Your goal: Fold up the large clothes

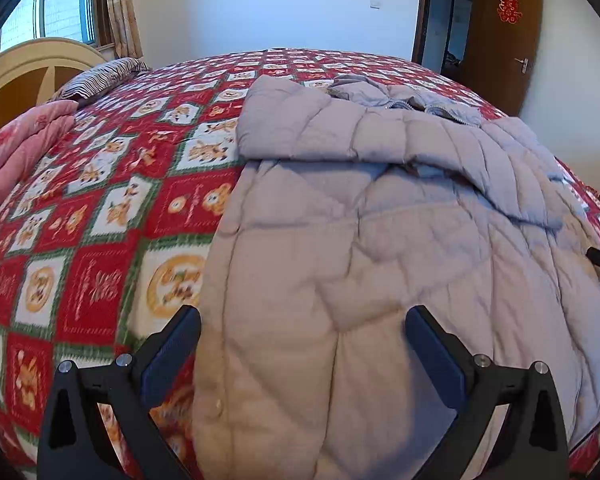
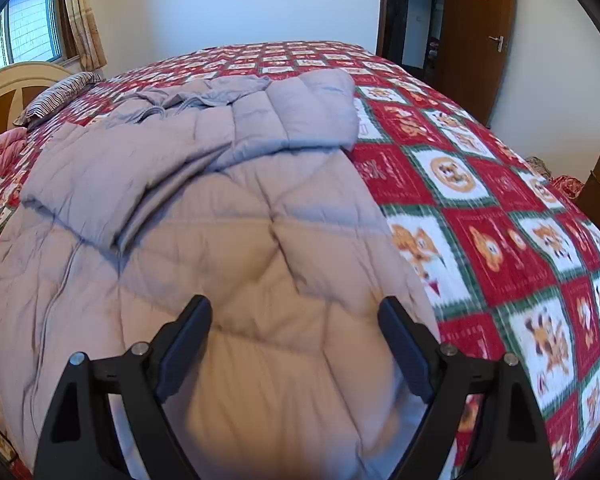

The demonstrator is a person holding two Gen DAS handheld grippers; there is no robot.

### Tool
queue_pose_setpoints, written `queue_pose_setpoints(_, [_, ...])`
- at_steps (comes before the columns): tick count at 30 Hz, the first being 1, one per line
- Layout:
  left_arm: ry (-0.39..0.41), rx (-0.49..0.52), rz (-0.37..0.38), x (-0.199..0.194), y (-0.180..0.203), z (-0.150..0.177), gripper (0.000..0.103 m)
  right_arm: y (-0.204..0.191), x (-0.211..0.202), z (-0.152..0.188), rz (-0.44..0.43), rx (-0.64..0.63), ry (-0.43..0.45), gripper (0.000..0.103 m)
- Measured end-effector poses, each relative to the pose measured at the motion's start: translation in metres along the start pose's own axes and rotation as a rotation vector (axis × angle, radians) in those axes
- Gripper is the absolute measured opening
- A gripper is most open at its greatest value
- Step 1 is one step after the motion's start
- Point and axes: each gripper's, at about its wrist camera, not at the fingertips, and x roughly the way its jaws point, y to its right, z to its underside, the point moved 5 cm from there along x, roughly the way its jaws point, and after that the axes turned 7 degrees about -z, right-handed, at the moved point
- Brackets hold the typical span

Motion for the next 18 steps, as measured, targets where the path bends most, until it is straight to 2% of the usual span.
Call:
queue_pose_setpoints(4, [0.0, -0.006, -0.032, -0.01, -0.01, 0.018, 0.102, 0.005, -0.013, 0.013, 0.005, 0.012, 0.007, 0.088])
queue_pose_setpoints(18, [-0.021, -0.068, 0.021, -0.024, -0.022, 0.062, 0.102, 0.016, -0.055, 0.067, 0.002, 0.033, 0.006, 0.088])
